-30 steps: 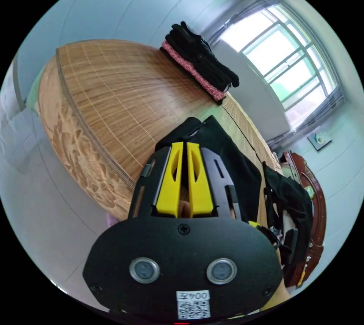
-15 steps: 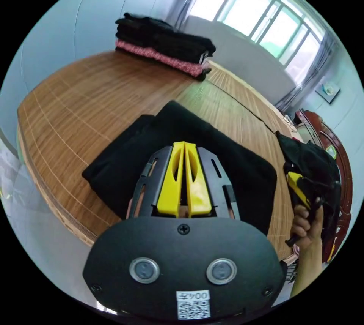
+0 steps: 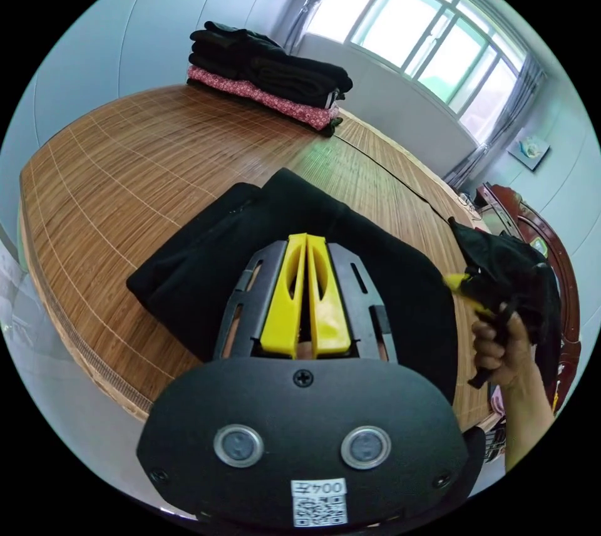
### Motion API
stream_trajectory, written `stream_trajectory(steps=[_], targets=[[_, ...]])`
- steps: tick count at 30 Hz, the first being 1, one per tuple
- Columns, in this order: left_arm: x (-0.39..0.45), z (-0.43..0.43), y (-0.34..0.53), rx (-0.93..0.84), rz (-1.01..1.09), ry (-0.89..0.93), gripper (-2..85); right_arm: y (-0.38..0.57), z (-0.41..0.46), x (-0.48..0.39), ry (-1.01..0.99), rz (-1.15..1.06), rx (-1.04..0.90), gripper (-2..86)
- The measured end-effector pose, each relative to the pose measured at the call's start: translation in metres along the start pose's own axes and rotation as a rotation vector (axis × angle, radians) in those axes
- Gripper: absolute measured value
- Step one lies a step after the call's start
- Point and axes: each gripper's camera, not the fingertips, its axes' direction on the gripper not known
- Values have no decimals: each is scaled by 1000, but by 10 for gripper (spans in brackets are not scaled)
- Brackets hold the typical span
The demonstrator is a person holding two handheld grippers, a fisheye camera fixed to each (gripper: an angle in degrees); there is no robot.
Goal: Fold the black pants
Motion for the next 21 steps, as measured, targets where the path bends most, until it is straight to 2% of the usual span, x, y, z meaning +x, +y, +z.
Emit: stream_trajectory(steps=[1,2,4,8,10,13,17,21], targets=[[0,-1,-2,-5,3,-1,6,5,15,1,59,-13,-50,-7],[0,-2,-6,-18,5,-4,7,7,9,2,49,5,-9,-7],[-4,-6,-17,-51,-4,38,8,9,-26,11,-70,126,58,-7],[-14,-52,-40,-52,-98,183,27,52,-97,9,-180,89,196,-7],[-12,-74,-38,-107,-103,194,52,101,-136,22,-249,72,234,-7],[-24,-102,-11,-173,-207,309,89,178,-171,55,-328,110,303,-7],[-53,-115,32,-198,-396,394,114,265,-190,98,-413,214,363,-7],[-62,-112,52,-216,-468,384,125,335,-198,135,-508,298,418,-8]])
